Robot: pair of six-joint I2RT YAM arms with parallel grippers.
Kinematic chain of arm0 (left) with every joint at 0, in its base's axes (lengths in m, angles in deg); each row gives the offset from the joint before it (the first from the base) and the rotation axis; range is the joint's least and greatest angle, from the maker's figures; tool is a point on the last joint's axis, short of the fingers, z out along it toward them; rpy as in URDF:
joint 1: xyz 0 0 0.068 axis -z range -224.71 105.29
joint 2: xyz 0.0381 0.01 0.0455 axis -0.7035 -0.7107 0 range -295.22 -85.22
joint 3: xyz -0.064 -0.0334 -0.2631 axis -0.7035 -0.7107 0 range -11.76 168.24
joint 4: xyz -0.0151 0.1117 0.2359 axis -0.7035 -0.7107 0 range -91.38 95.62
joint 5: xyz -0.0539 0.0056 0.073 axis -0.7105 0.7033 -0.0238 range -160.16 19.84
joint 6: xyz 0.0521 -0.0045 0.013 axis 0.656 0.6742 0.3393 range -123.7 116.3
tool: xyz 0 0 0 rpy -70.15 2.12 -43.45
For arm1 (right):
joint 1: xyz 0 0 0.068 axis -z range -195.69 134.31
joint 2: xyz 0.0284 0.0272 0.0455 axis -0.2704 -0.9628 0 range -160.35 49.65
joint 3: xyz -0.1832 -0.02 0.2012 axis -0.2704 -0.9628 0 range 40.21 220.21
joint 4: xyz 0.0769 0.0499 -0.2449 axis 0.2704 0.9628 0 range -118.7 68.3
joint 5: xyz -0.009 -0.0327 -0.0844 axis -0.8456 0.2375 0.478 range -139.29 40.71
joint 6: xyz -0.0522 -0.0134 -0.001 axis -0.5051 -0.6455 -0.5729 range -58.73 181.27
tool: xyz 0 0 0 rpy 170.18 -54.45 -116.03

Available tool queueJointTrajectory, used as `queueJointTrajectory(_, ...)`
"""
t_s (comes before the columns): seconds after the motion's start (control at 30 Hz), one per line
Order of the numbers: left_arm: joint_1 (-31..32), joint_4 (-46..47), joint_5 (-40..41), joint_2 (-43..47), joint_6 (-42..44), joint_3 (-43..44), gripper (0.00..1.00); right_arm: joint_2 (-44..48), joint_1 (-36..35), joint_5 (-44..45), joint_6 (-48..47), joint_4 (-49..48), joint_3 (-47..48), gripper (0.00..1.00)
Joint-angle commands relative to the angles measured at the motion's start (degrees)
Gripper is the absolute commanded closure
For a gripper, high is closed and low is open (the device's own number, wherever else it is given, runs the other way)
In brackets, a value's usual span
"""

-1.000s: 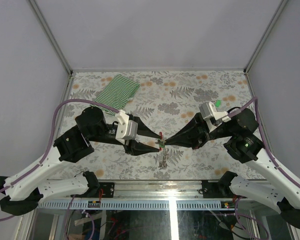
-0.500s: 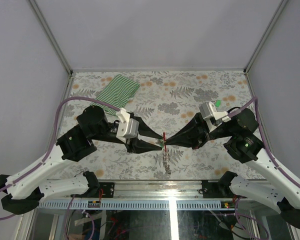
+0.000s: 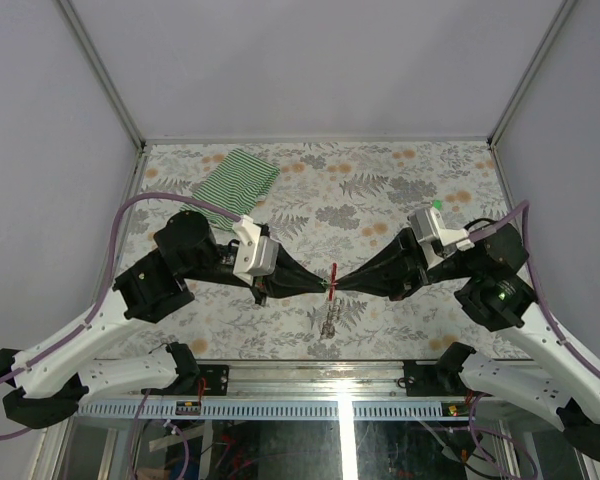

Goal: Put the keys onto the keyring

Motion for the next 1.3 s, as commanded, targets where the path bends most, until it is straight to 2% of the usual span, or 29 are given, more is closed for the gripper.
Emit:
queueJointTrajectory(0.0,0.2,0.4,2.1,1.0,1.1,1.4,1.0,1.4,-0.3,1.9,-1.4,-1.4,2.9,1.0)
queueJointTrajectory(0.3,0.2,-0.2,4.2,1.6,1.4,0.9,1.0,2.6,-0.3,5.6,-1.9,-1.4,2.4,1.0)
queueJointTrajectory(0.73,0.3,0.6,1.9,-1.3,0.6,1.0,1.0,3.1,-0.3,9.9,4.7,-14.1,-2.3,1.0)
queueJointTrajectory(0.8,0.2,0.7,1.5,-1.6,0.5,1.1,0.95,3.1,-0.3,10.0,4.8,-14.2,-2.4,1.0)
queueJointTrajectory(0.97,0.2,1.5,2.7,-0.8,0.3,1.4,0.75,3.7,-0.3,10.3,3.1,-11.6,-1.9,1.0)
queueJointTrajectory(1.1,0.2,5.3,6.3,2.1,-0.8,0.0,0.7,4.1,-0.3,10.8,1.3,-9.5,-1.6,1.0)
queueJointTrajectory(1.27,0.3,12.4,13.0,6.4,-3.1,-3.8,0.68,4.3,-0.3,11.7,1.2,-9.9,-2.2,1.0)
